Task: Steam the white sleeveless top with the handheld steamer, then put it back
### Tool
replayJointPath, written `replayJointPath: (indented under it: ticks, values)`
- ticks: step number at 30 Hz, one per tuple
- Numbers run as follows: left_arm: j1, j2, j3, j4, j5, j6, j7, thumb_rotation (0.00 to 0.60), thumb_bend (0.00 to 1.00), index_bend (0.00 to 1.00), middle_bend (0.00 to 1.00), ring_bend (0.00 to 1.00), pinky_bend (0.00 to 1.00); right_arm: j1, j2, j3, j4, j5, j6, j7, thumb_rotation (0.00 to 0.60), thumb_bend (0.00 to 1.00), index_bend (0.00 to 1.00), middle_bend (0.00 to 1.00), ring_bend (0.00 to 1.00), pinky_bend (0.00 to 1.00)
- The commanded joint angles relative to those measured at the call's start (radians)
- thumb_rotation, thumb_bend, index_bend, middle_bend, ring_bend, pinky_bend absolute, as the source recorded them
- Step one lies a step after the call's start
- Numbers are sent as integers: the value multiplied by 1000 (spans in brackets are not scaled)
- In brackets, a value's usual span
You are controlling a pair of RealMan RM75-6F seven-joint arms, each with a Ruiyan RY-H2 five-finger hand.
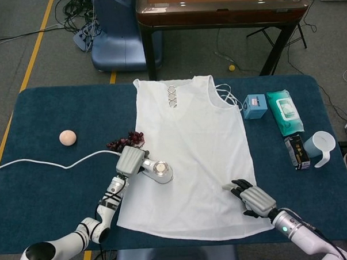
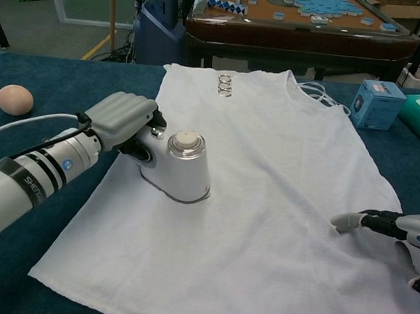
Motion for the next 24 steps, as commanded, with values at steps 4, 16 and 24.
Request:
replayJointPath:
  ticks: [4, 16, 24]
  values:
    - [31, 51, 41, -116, 36, 33, 47, 600, 203, 865, 783, 655, 772, -3, 0, -4, -3, -2, 5, -2, 600, 1000, 21, 127, 36, 38]
    - [83, 141, 111, -313, 84, 62, 141, 600, 203, 863, 782, 654, 772, -8, -1, -12, 0, -7, 13, 2, 600, 1000, 21, 127, 36, 37]
    - [107, 199, 151, -413, 109, 57, 192, 600, 203, 861, 781, 652, 772, -9, -3, -16, 3, -10, 16, 5, 600, 1000, 21, 127, 36, 38]
